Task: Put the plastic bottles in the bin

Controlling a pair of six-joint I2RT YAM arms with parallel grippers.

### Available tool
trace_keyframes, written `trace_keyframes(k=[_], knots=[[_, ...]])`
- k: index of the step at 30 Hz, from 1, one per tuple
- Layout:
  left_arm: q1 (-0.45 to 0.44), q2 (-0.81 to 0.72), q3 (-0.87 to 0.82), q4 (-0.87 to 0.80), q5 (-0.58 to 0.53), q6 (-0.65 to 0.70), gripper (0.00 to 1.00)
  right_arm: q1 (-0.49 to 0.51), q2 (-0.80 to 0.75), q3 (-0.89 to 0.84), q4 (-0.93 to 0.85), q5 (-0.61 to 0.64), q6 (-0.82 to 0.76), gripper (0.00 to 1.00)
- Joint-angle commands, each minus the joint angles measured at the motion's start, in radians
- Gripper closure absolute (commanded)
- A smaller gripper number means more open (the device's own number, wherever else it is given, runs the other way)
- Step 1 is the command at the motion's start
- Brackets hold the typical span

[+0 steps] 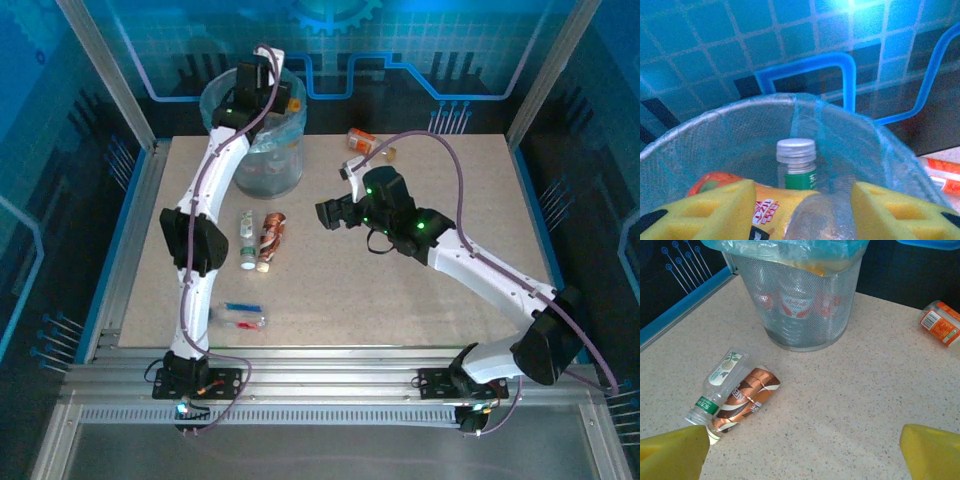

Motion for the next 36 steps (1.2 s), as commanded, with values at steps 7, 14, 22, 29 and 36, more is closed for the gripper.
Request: trace_keyframes(k=[7, 14, 22, 29, 36], knots=[[0.027, 0.050, 0.065, -0.079, -0.015, -0.004, 0.44, -0.014, 0.025, 0.059, -0.035, -0.011, 0.031, 0.02], [0.025, -0.015, 0.105, -0.037, 0.065, -0.091, 0.36, -0.024, 0.056, 0.133, -0.068, 0.037, 0.034, 0.01], [0.023, -0.253, 0.005, 0.044, 0.106, -0.234, 0.29, -0.164, 0.296, 0.389, -0.181, 0.009, 0.045, 0.01], [-0.049, -0.539, -0.397, 0.122, 0.364, -0.242, 0.23, -0.316, 0.533, 0.587, -0.222, -0.123, -0.230, 0.00], [-0.220, -0.629, -0.631, 0.107, 0.529, -0.117, 0.22, -0.436, 0.802, 0.833, -0.330, -0.241, -0.396, 0.00]])
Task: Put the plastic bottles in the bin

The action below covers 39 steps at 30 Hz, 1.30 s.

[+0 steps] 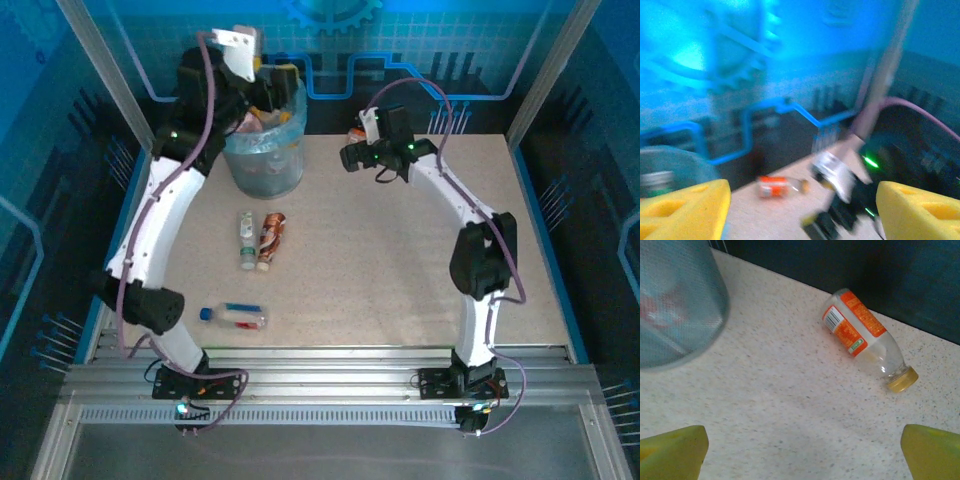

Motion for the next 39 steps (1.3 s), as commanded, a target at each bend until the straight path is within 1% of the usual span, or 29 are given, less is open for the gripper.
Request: trace_keyframes(k=[1, 3, 5, 9, 12, 17, 22, 27, 29, 32, 35, 37, 39], knots=[[-0.066, 0.029, -0.085, -0.032, 0.146, 0.080, 0.22, -0.046, 0.112, 0.136, -0.089, -0.088, -0.119, 0.00], [-0.098, 0.045, -0.100, -0.036, 0.182, 0.095, 0.23, -0.062, 0.190, 0.222, -0.117, -0.084, -0.135, 0.00], [-0.120, 0.073, -0.102, -0.040, 0.216, 0.085, 0.22, -0.075, 0.300, 0.342, -0.164, -0.053, -0.141, 0.00], [-0.136, 0.135, -0.084, -0.043, 0.267, 0.032, 0.22, -0.085, 0.468, 0.554, -0.258, 0.009, -0.181, 0.00], [-0.139, 0.174, -0.072, -0.038, 0.286, -0.007, 0.23, -0.095, 0.550, 0.638, -0.261, 0.036, -0.204, 0.00], [-0.139, 0.229, -0.038, -0.046, 0.295, -0.035, 0.23, -0.120, 0.596, 0.647, -0.215, 0.016, -0.227, 0.00], [-0.138, 0.262, -0.010, -0.069, 0.299, -0.036, 0.23, -0.126, 0.632, 0.651, -0.210, 0.001, -0.262, 0.00], [-0.137, 0.279, -0.001, -0.068, 0.303, -0.052, 0.23, -0.130, 0.629, 0.652, -0.229, -0.084, -0.261, 0.00], [-0.137, 0.285, 0.004, -0.066, 0.306, -0.059, 0.23, -0.138, 0.618, 0.652, -0.233, -0.134, -0.221, 0.00], [-0.137, 0.295, 0.010, -0.060, 0.306, -0.072, 0.23, -0.159, 0.584, 0.635, -0.222, -0.227, -0.065, 0.01], [-0.138, 0.309, 0.019, -0.055, 0.303, -0.090, 0.23, -0.171, 0.543, 0.605, -0.205, -0.266, 0.139, 0.01], [-0.139, 0.319, 0.032, -0.055, 0.305, -0.099, 0.23, -0.168, 0.509, 0.569, -0.191, -0.247, 0.277, 0.02], [-0.137, 0.328, 0.045, -0.062, 0.307, -0.104, 0.23, -0.163, 0.485, 0.536, -0.173, -0.258, 0.372, 0.02]])
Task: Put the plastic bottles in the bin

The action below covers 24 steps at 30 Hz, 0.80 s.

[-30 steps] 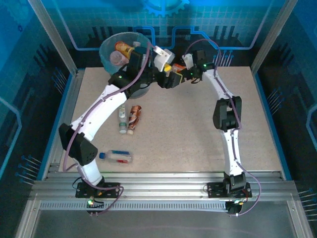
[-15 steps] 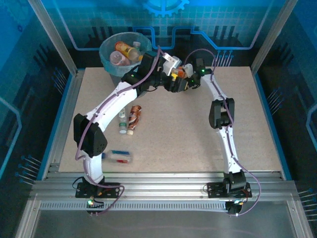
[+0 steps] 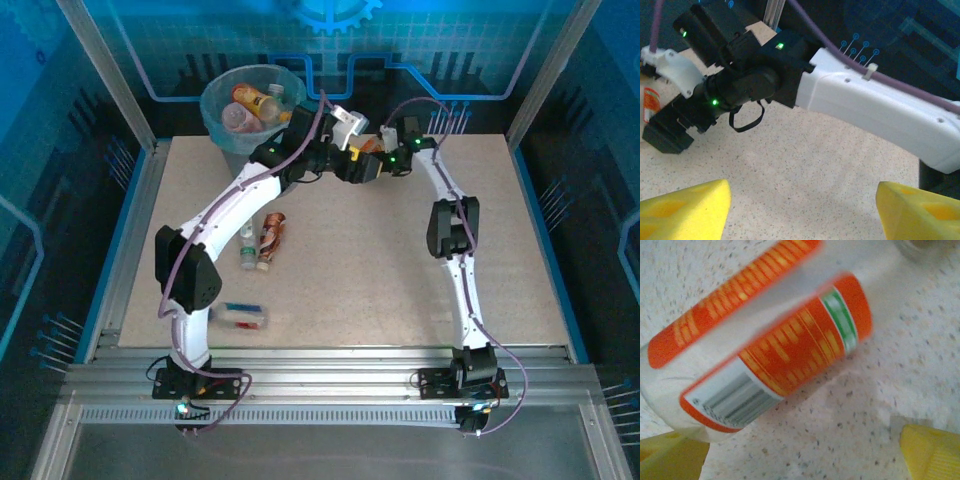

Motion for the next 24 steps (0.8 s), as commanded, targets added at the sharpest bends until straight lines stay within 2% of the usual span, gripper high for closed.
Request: trace_keyframes(k=[1, 3, 6, 14, 19, 24], knots=[[-0.002, 0.019, 0.053, -0.007, 0.025, -0.025, 0.23, -0.004, -0.103, -0.039, 0.032, -0.033, 0.279, 0.02], [-0.003, 0.021, 0.058, -0.011, 0.028, -0.027, 0.23, 0.011, -0.112, -0.044, 0.036, -0.014, 0.315, 0.02], [-0.004, 0.020, 0.058, -0.012, 0.035, -0.027, 0.23, 0.047, -0.109, -0.026, 0.030, 0.109, 0.338, 0.01], [-0.002, 0.020, 0.048, -0.029, 0.037, -0.013, 0.23, 0.095, -0.024, 0.075, 0.046, 0.289, 0.372, 0.00], [0.000, 0.017, 0.045, -0.042, 0.036, 0.000, 0.23, 0.094, 0.048, 0.124, 0.075, 0.272, 0.354, 0.02], [0.004, 0.010, 0.026, -0.042, 0.035, 0.002, 0.23, 0.090, 0.112, 0.153, 0.127, 0.212, 0.336, 0.09]])
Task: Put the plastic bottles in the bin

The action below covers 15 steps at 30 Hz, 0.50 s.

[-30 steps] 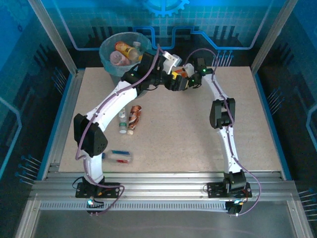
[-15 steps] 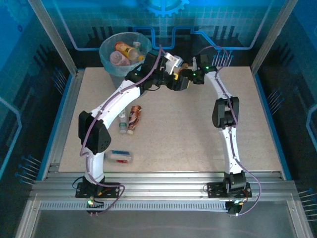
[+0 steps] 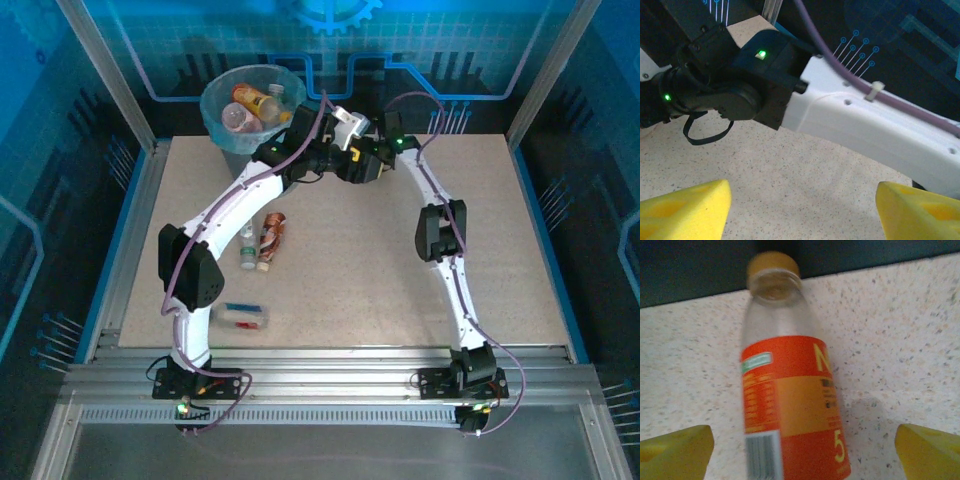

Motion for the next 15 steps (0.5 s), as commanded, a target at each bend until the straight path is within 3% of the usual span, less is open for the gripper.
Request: trace_keyframes(k=[1, 8, 15], knots=[[0.003, -0.005, 0.004, -0.019, 0.026, 0.008, 0.23, -0.006, 0.069, 0.049, 0.037, -0.038, -0.002, 0.11], [0.011, -0.007, -0.006, -0.016, 0.022, 0.003, 0.23, -0.016, 0.093, 0.079, 0.051, -0.095, -0.004, 0.35], [0.013, -0.009, -0.012, -0.007, 0.021, -0.020, 0.23, -0.019, 0.051, 0.060, 0.046, -0.114, -0.074, 0.47]])
